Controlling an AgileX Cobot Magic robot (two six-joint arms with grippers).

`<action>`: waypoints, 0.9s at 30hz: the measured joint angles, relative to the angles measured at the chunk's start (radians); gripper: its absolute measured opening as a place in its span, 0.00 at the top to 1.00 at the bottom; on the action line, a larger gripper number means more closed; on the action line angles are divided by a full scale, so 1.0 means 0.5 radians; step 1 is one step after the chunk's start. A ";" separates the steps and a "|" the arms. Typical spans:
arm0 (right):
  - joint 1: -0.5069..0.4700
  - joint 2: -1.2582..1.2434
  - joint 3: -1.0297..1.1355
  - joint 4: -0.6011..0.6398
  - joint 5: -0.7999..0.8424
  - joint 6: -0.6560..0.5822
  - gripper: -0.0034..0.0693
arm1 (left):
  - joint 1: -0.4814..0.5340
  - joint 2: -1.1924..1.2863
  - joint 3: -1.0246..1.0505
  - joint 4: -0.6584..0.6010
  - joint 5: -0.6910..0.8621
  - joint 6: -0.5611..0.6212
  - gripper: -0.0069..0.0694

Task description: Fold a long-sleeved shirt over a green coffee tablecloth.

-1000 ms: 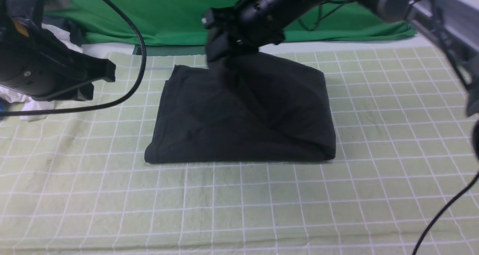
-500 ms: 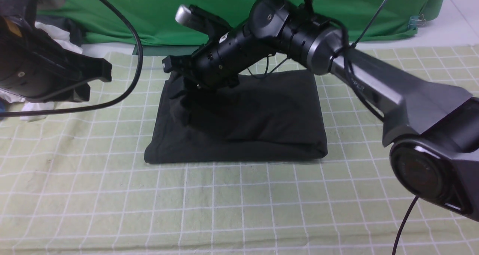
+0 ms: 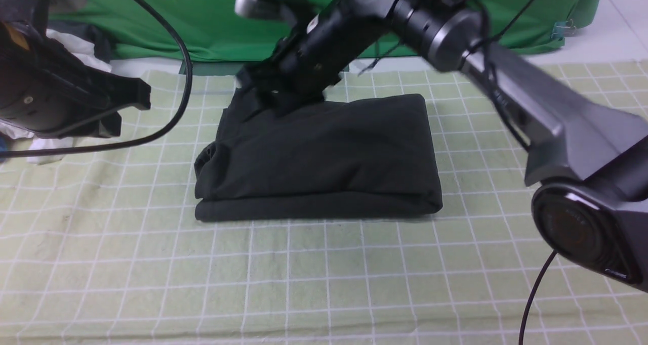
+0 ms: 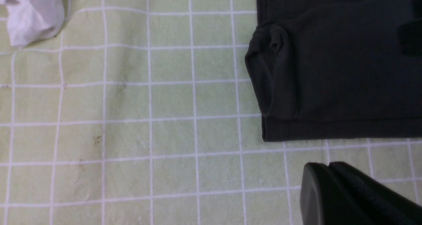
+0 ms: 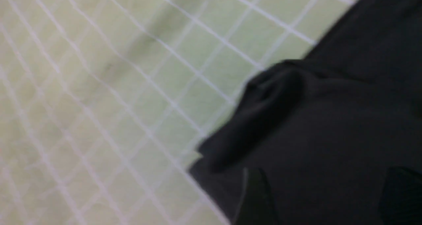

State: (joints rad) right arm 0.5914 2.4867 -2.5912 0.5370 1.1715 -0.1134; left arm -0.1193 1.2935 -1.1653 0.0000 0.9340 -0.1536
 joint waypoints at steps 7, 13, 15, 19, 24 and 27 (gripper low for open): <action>-0.100 -0.156 -0.141 -0.517 0.071 -0.025 0.90 | 0.000 0.190 -0.004 -0.147 -0.142 0.043 0.89; -0.228 -0.448 0.337 -0.595 0.079 -0.077 0.94 | -0.002 0.567 -0.142 -0.496 -0.171 0.307 0.89; -0.245 -0.514 0.491 -0.604 0.079 -0.104 0.94 | -0.002 0.644 -0.204 -0.555 -0.171 0.353 0.89; -0.248 -0.656 0.904 -0.606 0.098 -0.180 0.94 | -0.036 0.950 -0.468 -0.641 -0.178 0.423 0.89; -0.246 -0.649 1.114 -0.549 0.029 -0.210 0.94 | -0.099 1.280 -0.708 -0.639 -0.192 0.433 0.89; -0.246 -0.597 1.135 -0.489 0.019 -0.228 0.94 | -0.102 1.449 -0.743 -0.593 -0.187 0.387 0.89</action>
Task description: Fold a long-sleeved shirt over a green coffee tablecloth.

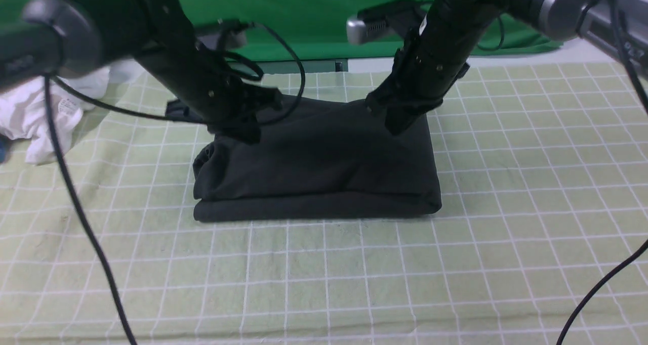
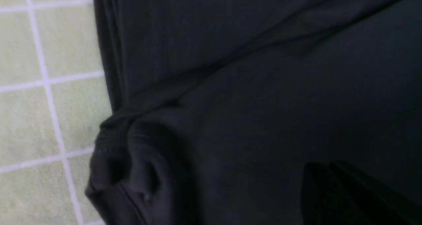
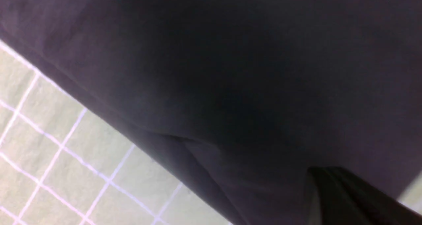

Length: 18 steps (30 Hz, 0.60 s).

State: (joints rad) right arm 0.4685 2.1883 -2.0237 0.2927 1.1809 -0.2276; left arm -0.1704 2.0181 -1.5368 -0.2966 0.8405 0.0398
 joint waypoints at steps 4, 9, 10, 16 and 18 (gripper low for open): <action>0.000 0.135 0.005 0.012 0.054 -0.029 0.94 | 0.023 0.135 0.000 0.283 0.105 -0.189 0.89; 0.000 0.188 0.109 -0.075 0.056 0.076 0.95 | 0.033 0.163 0.013 0.435 0.147 -0.318 0.89; 0.000 0.188 0.133 -0.099 0.056 0.092 0.95 | 0.031 0.163 0.024 0.441 0.134 -0.327 0.89; -0.002 0.162 0.243 -0.167 0.054 0.124 0.95 | 0.031 0.118 0.060 0.451 0.144 -0.333 0.89; -0.006 0.107 0.268 -0.186 0.056 0.126 0.95 | 0.031 0.053 0.074 0.479 0.195 -0.333 0.89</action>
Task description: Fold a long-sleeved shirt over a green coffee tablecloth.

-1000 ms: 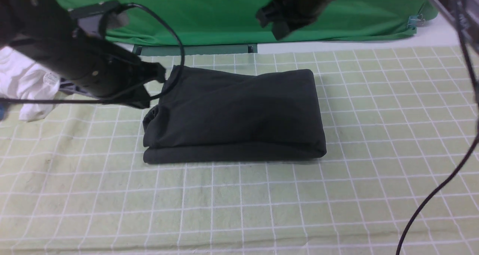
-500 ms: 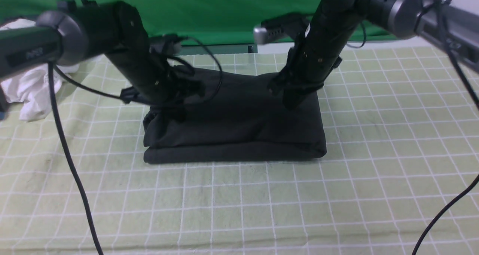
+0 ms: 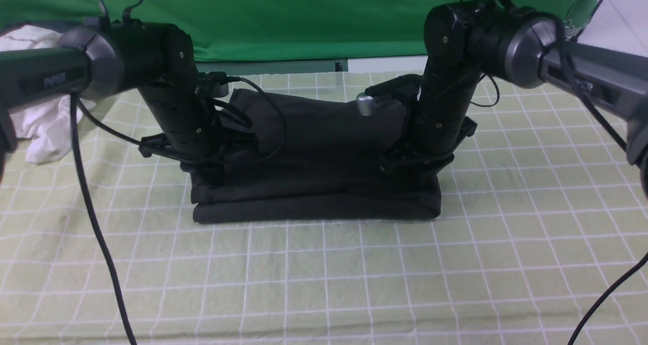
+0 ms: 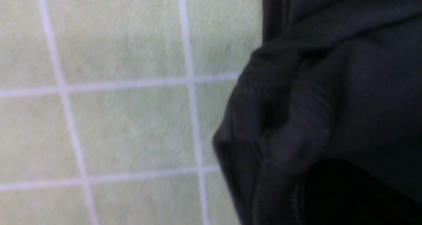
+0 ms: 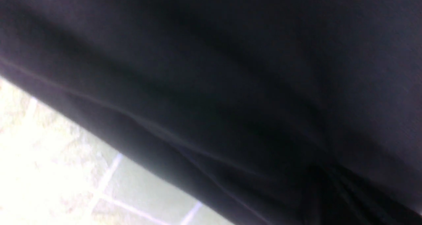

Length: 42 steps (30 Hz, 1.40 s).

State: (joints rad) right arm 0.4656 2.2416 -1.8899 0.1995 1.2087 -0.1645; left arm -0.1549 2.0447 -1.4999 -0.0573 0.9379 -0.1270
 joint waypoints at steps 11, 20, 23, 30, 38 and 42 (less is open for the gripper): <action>-0.078 -0.730 0.021 -0.124 0.008 0.000 0.95 | 0.010 -0.870 0.015 0.042 0.201 0.014 0.89; -0.084 -1.517 0.355 -0.247 -0.169 -0.004 0.95 | 0.010 -1.734 0.111 -0.046 0.268 0.069 0.89; -0.084 -1.847 0.617 -0.254 -0.395 -0.004 0.95 | 0.010 -2.011 0.278 -0.046 0.268 0.076 0.89; -0.084 -2.673 1.417 -0.259 -1.187 -0.004 0.95 | 0.010 -2.802 0.923 -0.046 0.119 0.082 0.89; -0.084 -3.408 2.211 -0.264 -2.017 -0.004 0.94 | 0.010 -3.447 1.539 -0.046 -0.252 0.082 0.89; -0.084 -3.696 2.480 -0.266 -2.333 -0.004 0.94 | 0.010 -3.559 1.716 -0.051 -0.404 0.082 0.89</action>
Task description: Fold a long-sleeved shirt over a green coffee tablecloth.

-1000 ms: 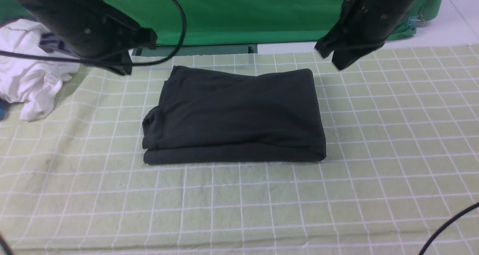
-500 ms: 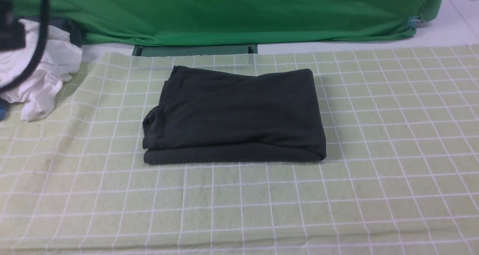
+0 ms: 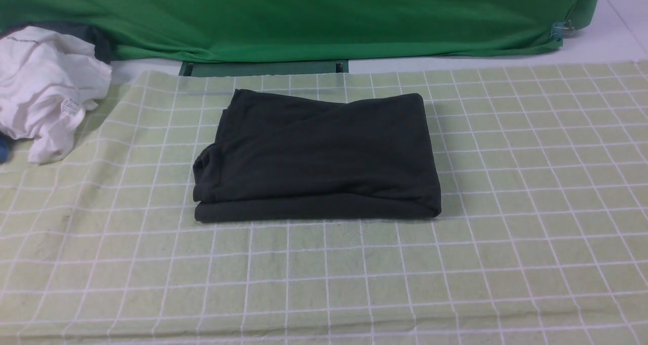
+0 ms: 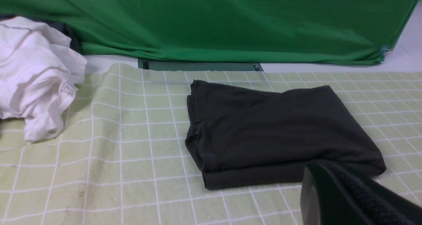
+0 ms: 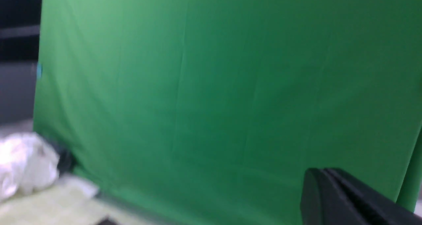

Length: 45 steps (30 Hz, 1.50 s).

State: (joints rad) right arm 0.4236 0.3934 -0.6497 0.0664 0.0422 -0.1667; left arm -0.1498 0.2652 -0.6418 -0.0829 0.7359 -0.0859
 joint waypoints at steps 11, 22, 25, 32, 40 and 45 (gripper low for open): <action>0.000 -0.373 0.212 0.000 -0.264 0.000 0.88 | 0.000 -0.005 0.155 -0.046 -0.175 0.000 0.89; 0.000 -0.373 0.221 -0.004 -0.264 0.000 0.77 | 0.000 -0.005 0.155 -0.046 -0.225 0.000 0.89; 0.000 -0.373 0.221 -0.004 -0.264 0.002 0.75 | 0.000 -0.005 0.155 -0.044 -0.225 0.000 0.89; 0.000 -0.373 0.221 -0.004 -0.264 0.002 0.72 | 0.000 -0.005 0.155 -0.044 -0.225 0.000 0.89; 0.000 -0.373 0.221 -0.004 -0.264 0.002 0.69 | 0.000 -0.070 0.273 0.031 -0.553 0.147 0.89; 0.000 -0.373 0.221 -0.004 -0.264 0.002 0.68 | 0.037 -0.273 0.695 0.057 -1.088 0.295 0.89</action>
State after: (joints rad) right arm 0.4236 0.2071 -0.5391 0.0645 -0.0897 -0.1658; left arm -0.1314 0.1286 -0.2941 -0.0546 0.1921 0.0616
